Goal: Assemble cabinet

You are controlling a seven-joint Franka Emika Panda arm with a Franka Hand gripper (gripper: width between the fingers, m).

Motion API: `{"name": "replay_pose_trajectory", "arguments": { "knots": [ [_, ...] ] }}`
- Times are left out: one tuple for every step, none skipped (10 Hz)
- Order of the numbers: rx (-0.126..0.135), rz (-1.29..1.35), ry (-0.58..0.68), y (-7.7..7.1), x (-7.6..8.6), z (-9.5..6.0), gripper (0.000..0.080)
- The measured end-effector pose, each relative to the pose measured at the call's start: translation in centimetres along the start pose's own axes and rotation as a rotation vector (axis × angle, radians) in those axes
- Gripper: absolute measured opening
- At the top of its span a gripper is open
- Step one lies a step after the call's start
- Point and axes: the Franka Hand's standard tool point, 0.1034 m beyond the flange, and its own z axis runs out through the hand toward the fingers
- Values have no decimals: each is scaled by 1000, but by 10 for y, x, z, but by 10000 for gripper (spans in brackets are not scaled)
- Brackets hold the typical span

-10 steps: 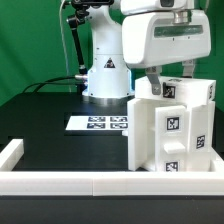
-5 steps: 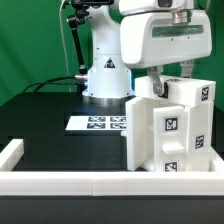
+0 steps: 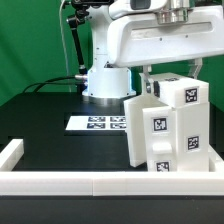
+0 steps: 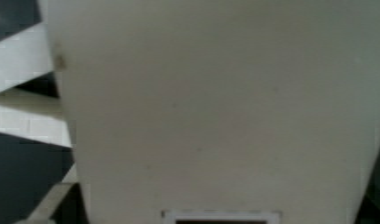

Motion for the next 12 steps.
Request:
{"name": "replay_pose_trajectory", "arguments": {
  "knots": [
    [-1,107,9,0,1,0,558],
    [0,216,17,-2,1,0,558],
    [1,344,20,-5,2,0,558],
    [3,408,20,-7,2,-1,558],
    [5,493,21,-9,2,-1,558],
    [5,541,19,-9,2,-1,558],
    [5,552,19,-9,2,-1,558],
    [5,555,19,-9,2,-1,558],
    [5,553,18,-9,1,0,651],
    [5,551,18,-9,2,-1,766],
    [7,546,14,-10,2,-3,766],
    [12,542,9,-12,4,-11,793]
  ]
}}
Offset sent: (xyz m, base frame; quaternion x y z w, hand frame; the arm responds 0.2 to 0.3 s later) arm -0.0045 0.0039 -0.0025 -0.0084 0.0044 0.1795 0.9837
